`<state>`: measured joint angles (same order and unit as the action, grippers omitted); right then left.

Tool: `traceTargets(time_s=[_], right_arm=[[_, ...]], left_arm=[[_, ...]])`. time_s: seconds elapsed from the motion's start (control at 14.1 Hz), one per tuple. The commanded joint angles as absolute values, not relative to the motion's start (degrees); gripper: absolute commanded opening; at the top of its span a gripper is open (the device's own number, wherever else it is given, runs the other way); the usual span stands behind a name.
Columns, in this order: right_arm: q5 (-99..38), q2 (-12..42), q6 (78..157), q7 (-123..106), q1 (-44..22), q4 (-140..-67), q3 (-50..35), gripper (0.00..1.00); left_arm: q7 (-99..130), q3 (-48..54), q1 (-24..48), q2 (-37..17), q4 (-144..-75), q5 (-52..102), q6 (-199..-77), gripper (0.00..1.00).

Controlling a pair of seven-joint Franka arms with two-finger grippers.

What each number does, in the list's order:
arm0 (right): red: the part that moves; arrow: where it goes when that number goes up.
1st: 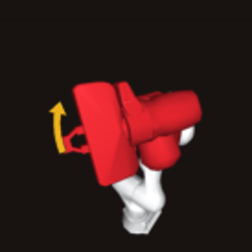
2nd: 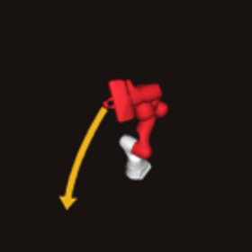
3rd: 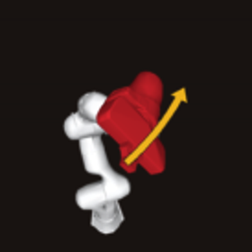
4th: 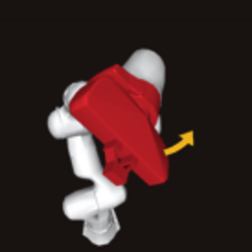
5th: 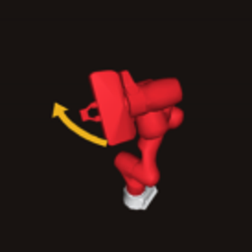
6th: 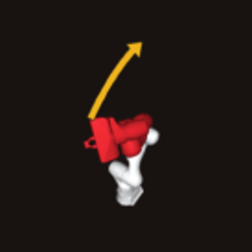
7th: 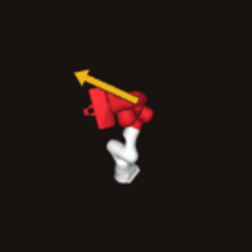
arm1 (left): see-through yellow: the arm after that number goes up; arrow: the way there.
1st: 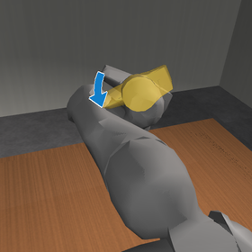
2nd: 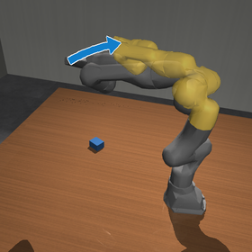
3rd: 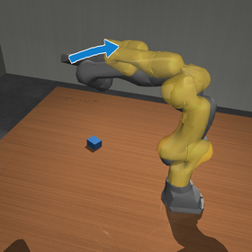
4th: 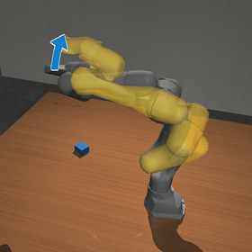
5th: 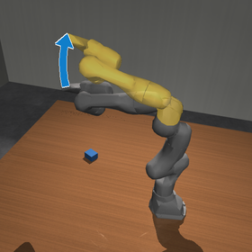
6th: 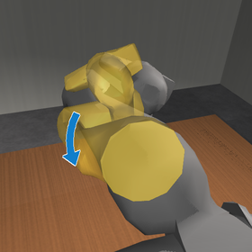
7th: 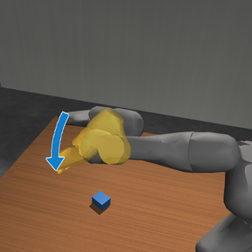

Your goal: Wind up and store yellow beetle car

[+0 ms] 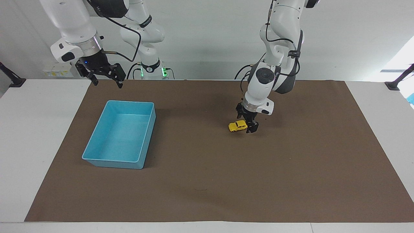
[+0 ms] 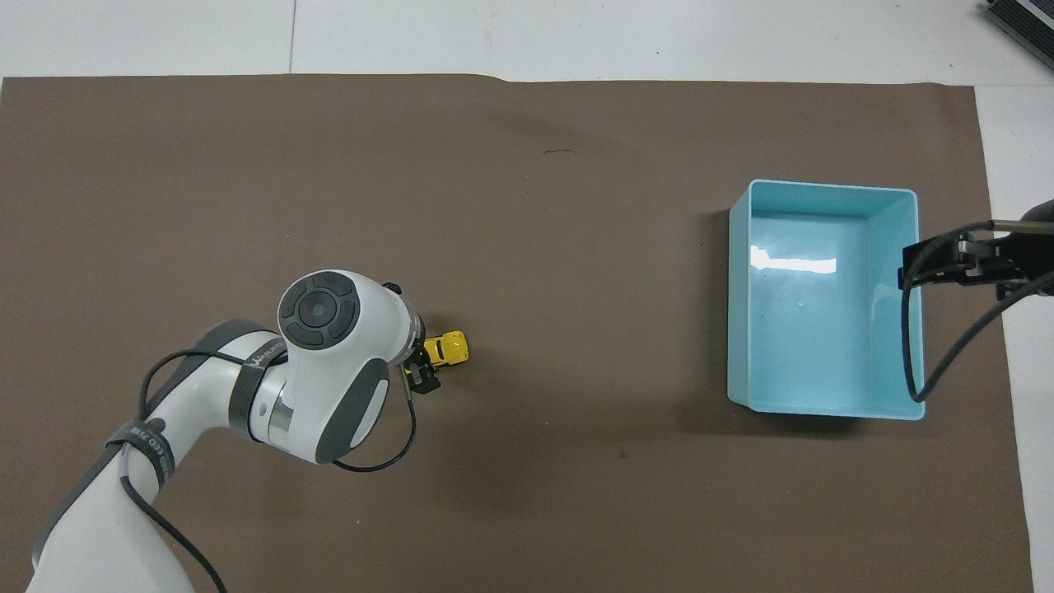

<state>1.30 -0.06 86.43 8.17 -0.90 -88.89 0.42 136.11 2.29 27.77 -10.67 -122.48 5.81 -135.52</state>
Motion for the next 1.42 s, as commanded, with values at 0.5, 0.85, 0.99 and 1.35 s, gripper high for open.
traceTargets(time_s=[0.5,0.85,0.99,1.35], right_arm=[[0.97,0.18,86.31,7.21,-0.53,-88.42,0.44,1.0],[0.97,0.18,86.4,7.21,-0.53,-88.42,0.44,1.0],[0.97,0.18,86.4,7.12,-0.53,-88.42,0.44,1.0],[0.97,0.18,86.4,7.21,-0.53,-88.42,0.44,1.0]], left_arm=[[133.95,1.23,31.2,-9.93,-125.33,6.5,-137.64,0.28],[128.67,1.23,31.2,-9.93,-125.33,6.5,-137.46,0.13],[128.58,1.23,31.03,-9.76,-125.77,6.5,-137.46,0.13],[126.83,1.05,28.31,-9.23,-127.7,6.5,-137.55,0.13]])
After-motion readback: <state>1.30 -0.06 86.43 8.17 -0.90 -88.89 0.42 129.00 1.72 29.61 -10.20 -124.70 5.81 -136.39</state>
